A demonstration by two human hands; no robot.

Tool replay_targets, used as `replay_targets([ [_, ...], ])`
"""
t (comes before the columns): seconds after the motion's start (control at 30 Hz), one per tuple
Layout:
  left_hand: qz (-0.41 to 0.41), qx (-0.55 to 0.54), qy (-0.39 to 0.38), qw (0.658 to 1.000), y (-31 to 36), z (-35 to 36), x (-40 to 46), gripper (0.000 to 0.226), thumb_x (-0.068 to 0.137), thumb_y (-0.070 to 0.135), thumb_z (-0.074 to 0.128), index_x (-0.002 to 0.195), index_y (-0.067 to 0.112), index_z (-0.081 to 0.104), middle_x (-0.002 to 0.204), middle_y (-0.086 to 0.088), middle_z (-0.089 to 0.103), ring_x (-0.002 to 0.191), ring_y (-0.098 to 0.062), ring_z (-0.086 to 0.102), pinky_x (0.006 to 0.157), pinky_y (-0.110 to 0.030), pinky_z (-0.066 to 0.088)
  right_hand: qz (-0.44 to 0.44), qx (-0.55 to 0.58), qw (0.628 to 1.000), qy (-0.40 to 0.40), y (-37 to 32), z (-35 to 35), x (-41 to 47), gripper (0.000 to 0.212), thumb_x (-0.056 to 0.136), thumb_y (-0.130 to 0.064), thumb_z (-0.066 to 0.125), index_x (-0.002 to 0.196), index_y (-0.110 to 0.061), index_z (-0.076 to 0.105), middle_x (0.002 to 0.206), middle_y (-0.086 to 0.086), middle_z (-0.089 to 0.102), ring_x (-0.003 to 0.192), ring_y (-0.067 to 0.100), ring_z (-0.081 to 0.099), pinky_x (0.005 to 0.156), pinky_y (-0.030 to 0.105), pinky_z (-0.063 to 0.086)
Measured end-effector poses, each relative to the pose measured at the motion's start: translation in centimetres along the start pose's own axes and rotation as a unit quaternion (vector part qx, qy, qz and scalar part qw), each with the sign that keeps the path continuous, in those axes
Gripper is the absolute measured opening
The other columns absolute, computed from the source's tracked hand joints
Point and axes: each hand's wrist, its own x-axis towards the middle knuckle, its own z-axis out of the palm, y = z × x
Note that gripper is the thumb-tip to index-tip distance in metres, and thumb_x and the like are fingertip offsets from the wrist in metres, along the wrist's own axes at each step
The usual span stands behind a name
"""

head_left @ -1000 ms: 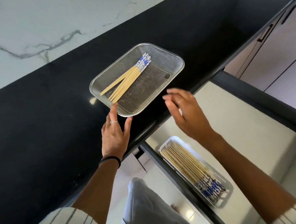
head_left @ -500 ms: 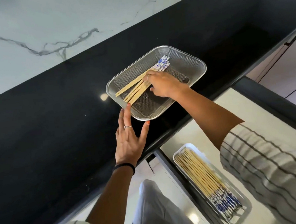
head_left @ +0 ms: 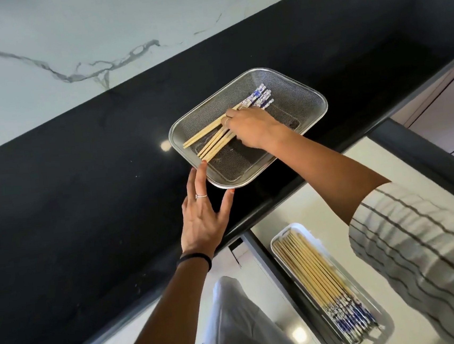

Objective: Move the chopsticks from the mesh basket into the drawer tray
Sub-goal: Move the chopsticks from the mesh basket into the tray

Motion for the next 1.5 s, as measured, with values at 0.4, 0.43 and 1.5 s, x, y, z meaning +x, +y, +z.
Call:
replay_targets([
  [0.4,-0.007,-0.001,-0.001,1.0,0.3,-0.1,0.0,0.07,0.092,0.053,0.049,0.15,0.039,0.012,0.159,-0.004,0.025,0.147,-0.022,0.027,0.113,-0.056,0.033,-0.019,-0.065,0.997,-0.02,0.7,-0.1,-0.8,0.052,0.088,-0.001,0.049,0.138,-0.013,0.039,0.133,0.011,0.053,0.129,0.031,0.045,0.117,0.054,0.01],
  [0.43,-0.006,-0.001,0.0,1.0,0.3,-0.1,0.0,0.07,0.093,0.052,0.05,0.15,0.038,0.012,0.158,-0.004,0.025,0.147,-0.022,0.027,0.113,-0.056,0.033,-0.018,-0.056,0.998,-0.009,0.9,-0.5,-0.9,0.05,0.089,-0.001,0.048,0.137,-0.011,0.038,0.134,0.013,0.053,0.129,0.032,0.045,0.117,0.052,0.011],
  [1.5,0.047,0.008,0.02,0.999,-0.6,0.5,-0.1,0.07,0.093,0.058,0.045,0.151,0.039,0.009,0.16,-0.01,0.018,0.133,-0.038,0.044,0.108,-0.058,0.039,0.29,0.455,0.842,0.033,-4.9,10.4,-28.8,0.017,0.101,-0.023,0.036,0.109,-0.013,0.047,0.076,0.006,0.06,0.061,0.019,0.059,0.051,0.02,0.039],
])
